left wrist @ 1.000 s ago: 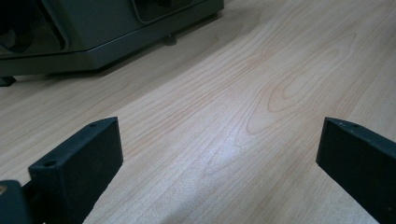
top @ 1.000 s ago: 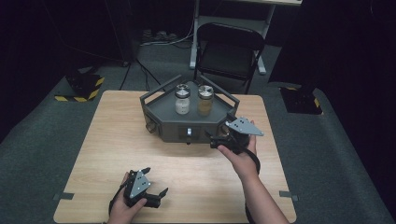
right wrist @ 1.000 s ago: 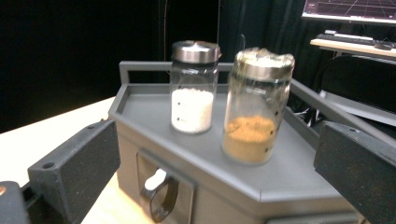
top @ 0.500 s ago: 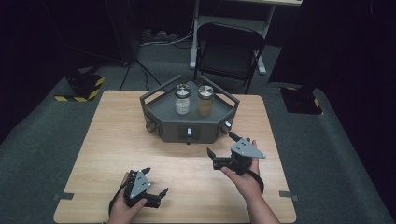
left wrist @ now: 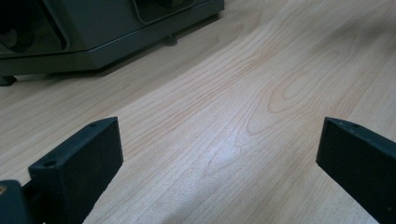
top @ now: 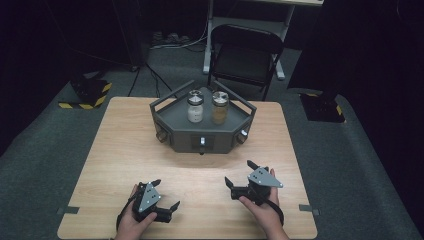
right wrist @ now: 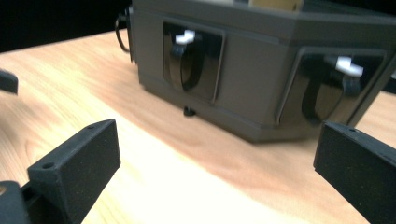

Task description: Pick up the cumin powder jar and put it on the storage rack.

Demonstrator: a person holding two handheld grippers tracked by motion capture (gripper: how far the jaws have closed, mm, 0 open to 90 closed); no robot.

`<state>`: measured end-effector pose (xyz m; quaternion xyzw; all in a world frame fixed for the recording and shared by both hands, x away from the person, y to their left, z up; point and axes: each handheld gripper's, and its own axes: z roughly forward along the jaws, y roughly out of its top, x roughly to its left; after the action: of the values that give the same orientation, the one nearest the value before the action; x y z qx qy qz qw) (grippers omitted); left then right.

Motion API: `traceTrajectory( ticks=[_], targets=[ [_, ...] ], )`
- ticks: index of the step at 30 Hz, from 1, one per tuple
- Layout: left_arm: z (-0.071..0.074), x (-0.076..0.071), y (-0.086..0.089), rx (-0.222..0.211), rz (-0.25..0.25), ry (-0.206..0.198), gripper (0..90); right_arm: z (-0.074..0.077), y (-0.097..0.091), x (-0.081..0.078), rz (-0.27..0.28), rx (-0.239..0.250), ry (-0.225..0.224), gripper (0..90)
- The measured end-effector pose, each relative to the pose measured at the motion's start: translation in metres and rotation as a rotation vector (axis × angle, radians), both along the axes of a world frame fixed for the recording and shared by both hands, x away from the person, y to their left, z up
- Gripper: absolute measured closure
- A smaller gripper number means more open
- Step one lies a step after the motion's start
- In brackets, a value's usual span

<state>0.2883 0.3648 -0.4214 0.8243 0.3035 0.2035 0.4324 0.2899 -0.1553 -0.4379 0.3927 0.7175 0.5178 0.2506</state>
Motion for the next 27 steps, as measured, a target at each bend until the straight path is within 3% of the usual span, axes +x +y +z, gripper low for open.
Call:
traceTrajectory(
  ticks=[8,21,27],
  targets=[
    [0.0,-0.001,0.001,-0.004,0.004,0.0,0.8,-0.013,-0.001,-0.009,-0.023,-0.033,0.049,0.4],
    [0.0,-0.004,0.001,-0.006,0.013,0.003,0.8,-0.011,-0.001,-0.008,-0.033,-0.107,0.164,0.8],
    [0.001,-0.005,0.001,-0.002,0.018,0.004,0.8,-0.009,0.003,-0.004,-0.018,-0.142,0.171,0.8]
  ],
)
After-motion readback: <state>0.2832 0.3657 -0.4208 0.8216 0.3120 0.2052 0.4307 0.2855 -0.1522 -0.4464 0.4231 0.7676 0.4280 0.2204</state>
